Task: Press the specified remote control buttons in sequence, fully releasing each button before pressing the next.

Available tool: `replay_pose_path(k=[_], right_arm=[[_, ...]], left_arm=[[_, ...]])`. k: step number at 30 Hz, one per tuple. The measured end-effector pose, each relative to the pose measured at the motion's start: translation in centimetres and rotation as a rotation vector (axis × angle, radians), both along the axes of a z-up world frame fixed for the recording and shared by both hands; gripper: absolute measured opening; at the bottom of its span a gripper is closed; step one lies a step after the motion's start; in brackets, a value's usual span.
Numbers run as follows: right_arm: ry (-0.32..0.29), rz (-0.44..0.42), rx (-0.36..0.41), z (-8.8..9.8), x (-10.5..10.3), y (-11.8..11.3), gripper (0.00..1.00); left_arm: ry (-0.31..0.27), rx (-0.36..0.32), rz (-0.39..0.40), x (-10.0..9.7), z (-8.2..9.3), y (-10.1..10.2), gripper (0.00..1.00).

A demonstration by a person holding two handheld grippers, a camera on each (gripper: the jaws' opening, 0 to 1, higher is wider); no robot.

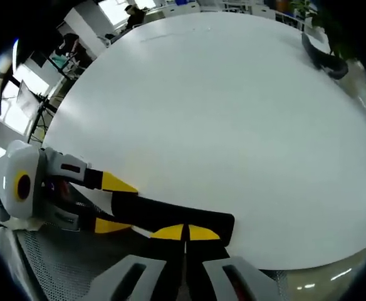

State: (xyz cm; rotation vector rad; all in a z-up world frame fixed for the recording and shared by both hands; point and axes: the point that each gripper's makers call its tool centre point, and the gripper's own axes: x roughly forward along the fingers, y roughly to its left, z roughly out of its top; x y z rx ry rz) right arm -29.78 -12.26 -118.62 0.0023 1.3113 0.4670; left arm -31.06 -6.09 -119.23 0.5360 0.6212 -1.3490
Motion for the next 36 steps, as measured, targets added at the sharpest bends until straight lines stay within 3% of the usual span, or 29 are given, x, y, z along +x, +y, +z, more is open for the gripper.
replay_pose_path(k=[7, 13, 20, 26, 36], right_arm=[[0.004, -0.027, 0.028, -0.05, 0.13, -0.07, 0.0], [-0.022, 0.015, -0.005, -0.05, 0.09, 0.12, 0.0], [-0.013, -0.009, 0.022, -0.08, 0.2, -0.03, 0.0], [-0.031, 0.022, -0.002, -0.09, 0.14, 0.1, 0.0], [-0.013, -0.006, 0.019, -0.07, 0.22, -0.07, 0.0]], left_arm=[[0.001, -0.003, 0.006, 0.08, -0.02, -0.08, 0.25], [0.0, -0.008, 0.008, 0.12, -0.01, -0.09, 0.25], [-0.002, -0.008, 0.01, 0.15, -0.03, -0.09, 0.25], [-0.001, -0.009, 0.011, 0.14, 0.01, -0.06, 0.25], [-0.002, -0.009, 0.01, 0.14, 0.0, -0.09, 0.25]])
